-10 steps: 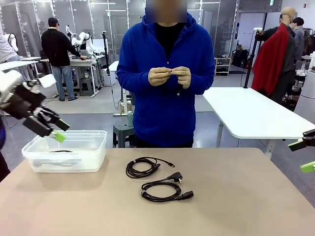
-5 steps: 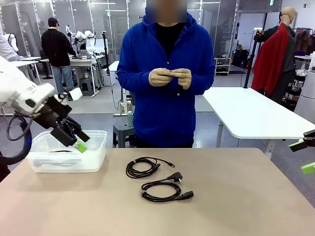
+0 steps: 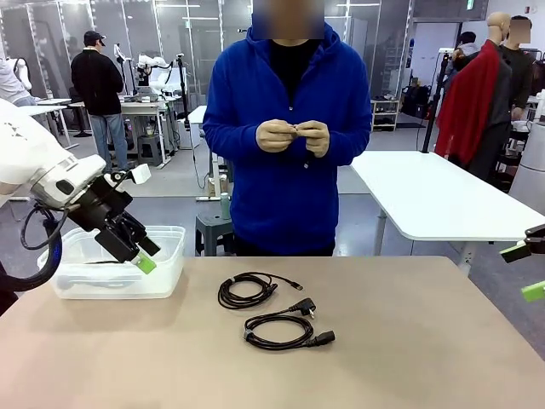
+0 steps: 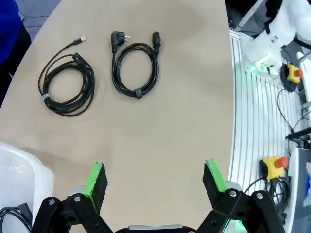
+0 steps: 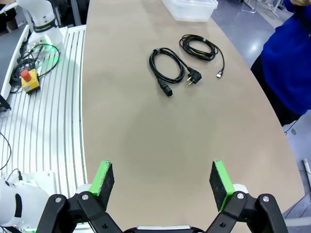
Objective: Organize and store the cables.
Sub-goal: Place the Power Cable into the Organizing box.
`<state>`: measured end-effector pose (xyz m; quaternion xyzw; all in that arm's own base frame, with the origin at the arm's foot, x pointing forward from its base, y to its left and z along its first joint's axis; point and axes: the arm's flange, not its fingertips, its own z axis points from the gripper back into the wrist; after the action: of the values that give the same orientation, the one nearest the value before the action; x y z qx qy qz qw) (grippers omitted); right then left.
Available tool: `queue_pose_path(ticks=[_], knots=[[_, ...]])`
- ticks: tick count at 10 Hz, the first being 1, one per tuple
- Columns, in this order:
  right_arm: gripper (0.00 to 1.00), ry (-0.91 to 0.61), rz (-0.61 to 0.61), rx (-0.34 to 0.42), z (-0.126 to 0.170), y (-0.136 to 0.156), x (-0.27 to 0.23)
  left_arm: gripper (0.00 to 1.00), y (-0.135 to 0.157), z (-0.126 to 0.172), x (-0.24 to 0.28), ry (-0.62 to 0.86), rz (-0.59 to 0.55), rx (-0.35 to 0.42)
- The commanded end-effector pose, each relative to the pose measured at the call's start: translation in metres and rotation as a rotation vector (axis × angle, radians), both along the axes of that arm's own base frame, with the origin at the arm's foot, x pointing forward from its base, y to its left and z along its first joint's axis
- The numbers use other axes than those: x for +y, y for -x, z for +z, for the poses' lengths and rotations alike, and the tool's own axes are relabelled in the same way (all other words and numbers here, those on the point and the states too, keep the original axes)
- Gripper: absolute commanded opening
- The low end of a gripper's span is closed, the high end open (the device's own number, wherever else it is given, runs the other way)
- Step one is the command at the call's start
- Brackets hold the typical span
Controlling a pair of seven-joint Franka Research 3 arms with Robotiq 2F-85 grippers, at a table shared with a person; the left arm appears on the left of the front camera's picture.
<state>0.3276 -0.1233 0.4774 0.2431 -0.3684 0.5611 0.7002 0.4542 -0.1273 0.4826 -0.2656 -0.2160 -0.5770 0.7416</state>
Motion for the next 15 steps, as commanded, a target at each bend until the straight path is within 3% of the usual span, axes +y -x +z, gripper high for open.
queue_pose_path(ticks=[1, 5, 6, 8, 12, 15], knots=[[1.00, -0.004, 0.000, -0.001, -0.001, 0.000, 0.000, 1.00, 0.001, 0.002, 0.001, 0.008, -0.004, -0.007], [1.00, -0.004, 0.000, -0.001, -0.001, 0.000, 0.000, 1.00, 0.001, 0.002, 0.000, 0.001, 0.000, -0.004], [1.00, -0.004, 0.000, -0.001, -0.001, 0.000, 0.000, 1.00, -0.021, -0.004, -0.020, -0.030, 0.025, 0.090], [1.00, -0.004, 0.000, -0.001, -0.001, 0.000, 0.000, 1.00, -0.043, -0.008, -0.067, -0.146, 0.024, 0.171], [1.00, -0.004, 0.000, -0.001, -0.001, 0.000, 0.000, 1.00, -0.059, -0.031, -0.134, -0.214, 0.033, 0.187], [1.00, -0.004, 0.000, -0.001, -0.001, 0.000, 0.000, 1.00, -0.060, -0.032, -0.175, -0.414, 0.134, 0.171]])
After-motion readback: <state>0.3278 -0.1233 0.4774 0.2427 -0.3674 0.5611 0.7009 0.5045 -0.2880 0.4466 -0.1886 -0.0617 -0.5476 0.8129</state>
